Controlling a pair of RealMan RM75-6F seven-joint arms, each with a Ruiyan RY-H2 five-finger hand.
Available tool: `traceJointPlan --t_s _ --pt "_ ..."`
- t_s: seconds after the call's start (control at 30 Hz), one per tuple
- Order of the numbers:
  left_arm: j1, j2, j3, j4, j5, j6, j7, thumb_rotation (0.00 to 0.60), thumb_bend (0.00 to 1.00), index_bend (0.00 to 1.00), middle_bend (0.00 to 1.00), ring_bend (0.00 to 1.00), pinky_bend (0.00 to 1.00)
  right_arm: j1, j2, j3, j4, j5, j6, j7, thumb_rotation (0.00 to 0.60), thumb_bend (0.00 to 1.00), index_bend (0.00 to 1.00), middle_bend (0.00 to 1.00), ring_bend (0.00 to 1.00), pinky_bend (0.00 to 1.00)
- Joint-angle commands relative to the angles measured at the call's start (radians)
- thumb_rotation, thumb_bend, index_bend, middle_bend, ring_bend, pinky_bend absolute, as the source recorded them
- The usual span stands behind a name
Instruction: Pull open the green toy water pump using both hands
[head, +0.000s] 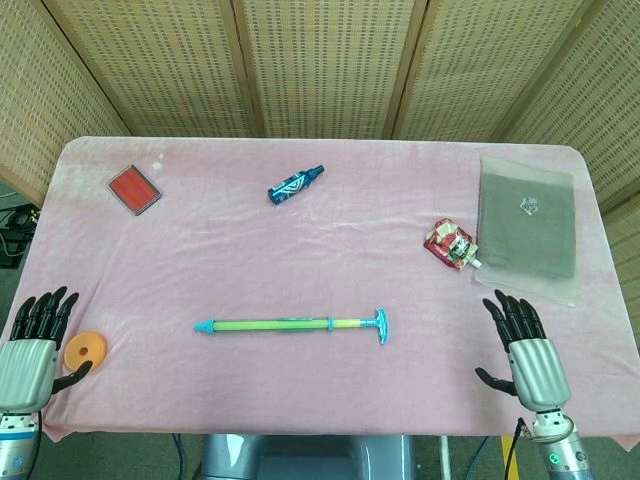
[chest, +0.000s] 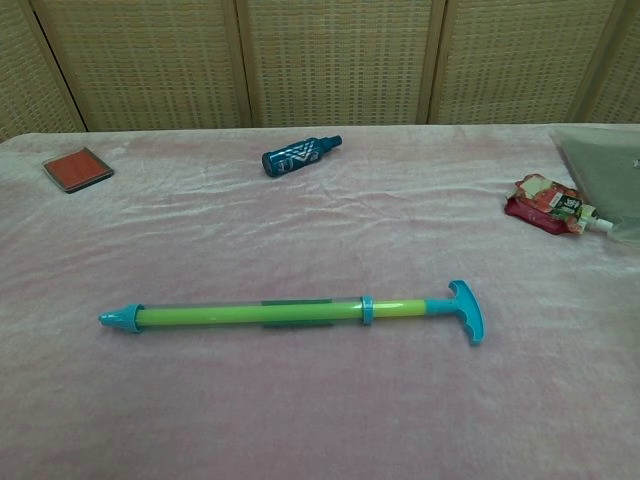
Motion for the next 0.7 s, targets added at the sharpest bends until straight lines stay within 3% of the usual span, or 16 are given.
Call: traceJointPlan --t_s 0.03,0.2,0.3,0.4,0.5,0.63,0.7 --pt "0.001 0.001 0.000 -0.002 0.002 0.004 0.002 0.600 0.10 0.00 0.00 0.00 0.00 0.001 -0.002 -0.003 0.001 -0.003 -0.004 -0.005 0.600 0.25 0.00 0.00 0.00 0.00" --pt "0.005 0.005 -0.001 -0.007 0.000 0.010 0.003 0.600 0.10 0.00 0.00 0.00 0.00 0.008 -0.005 -0.003 0.003 -0.016 -0.006 0.002 0.600 0.25 0.00 0.00 0.00 0.01" --pt "0.006 0.007 -0.004 -0.009 -0.002 0.013 0.001 0.600 0.10 0.00 0.00 0.00 0.00 0.015 -0.012 0.008 -0.003 -0.010 -0.010 0.001 0.600 0.25 0.04 0.07 0.05 0.14" --pt "0.006 0.007 -0.005 -0.010 -0.004 0.013 0.001 0.600 0.10 0.00 0.00 0.00 0.00 0.041 -0.022 0.031 -0.030 -0.005 -0.034 -0.036 0.600 0.25 0.09 0.36 0.35 0.37" --pt "0.005 0.005 -0.006 -0.009 -0.005 0.011 0.005 0.600 0.10 0.00 0.00 0.00 0.00 0.075 -0.036 0.056 -0.064 -0.007 -0.061 -0.090 0.600 0.25 0.14 0.60 0.59 0.55" --pt "0.005 0.005 -0.005 -0.009 -0.006 0.010 0.008 0.600 0.10 0.00 0.00 0.00 0.00 0.124 -0.086 0.081 -0.105 0.015 -0.125 -0.205 0.600 0.25 0.20 0.79 0.76 0.69" --pt "0.005 0.006 -0.005 -0.010 -0.006 0.009 0.007 0.600 0.10 0.00 0.00 0.00 0.00 0.144 -0.121 0.087 -0.113 0.038 -0.162 -0.264 0.600 0.25 0.23 0.85 0.82 0.72"
